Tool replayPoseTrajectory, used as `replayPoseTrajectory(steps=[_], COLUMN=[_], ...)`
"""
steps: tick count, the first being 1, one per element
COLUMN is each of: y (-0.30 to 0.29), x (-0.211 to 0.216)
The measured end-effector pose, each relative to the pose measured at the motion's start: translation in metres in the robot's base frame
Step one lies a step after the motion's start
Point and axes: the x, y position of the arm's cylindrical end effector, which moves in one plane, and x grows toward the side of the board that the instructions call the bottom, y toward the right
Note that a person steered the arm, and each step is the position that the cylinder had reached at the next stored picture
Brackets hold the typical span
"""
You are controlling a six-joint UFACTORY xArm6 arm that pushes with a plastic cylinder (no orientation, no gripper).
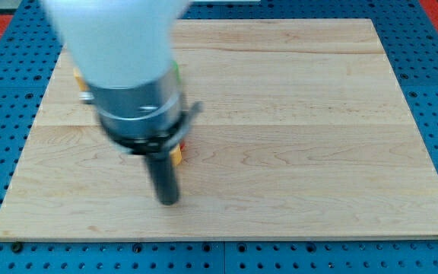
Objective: Slide the yellow heart below the yellow hexagon
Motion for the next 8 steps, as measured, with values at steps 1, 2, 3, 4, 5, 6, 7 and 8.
replayPoseTrajectory(steps=[1, 2, 3, 4, 5, 6, 7, 8], y=[0.011, -0.023, -0.06, -0.013, 0.027, 0.002, -0.023, -0.064], x=[-0.016, -0.019, -0.019, -0.001, -0.026, -0.039, -0.056, -0.076])
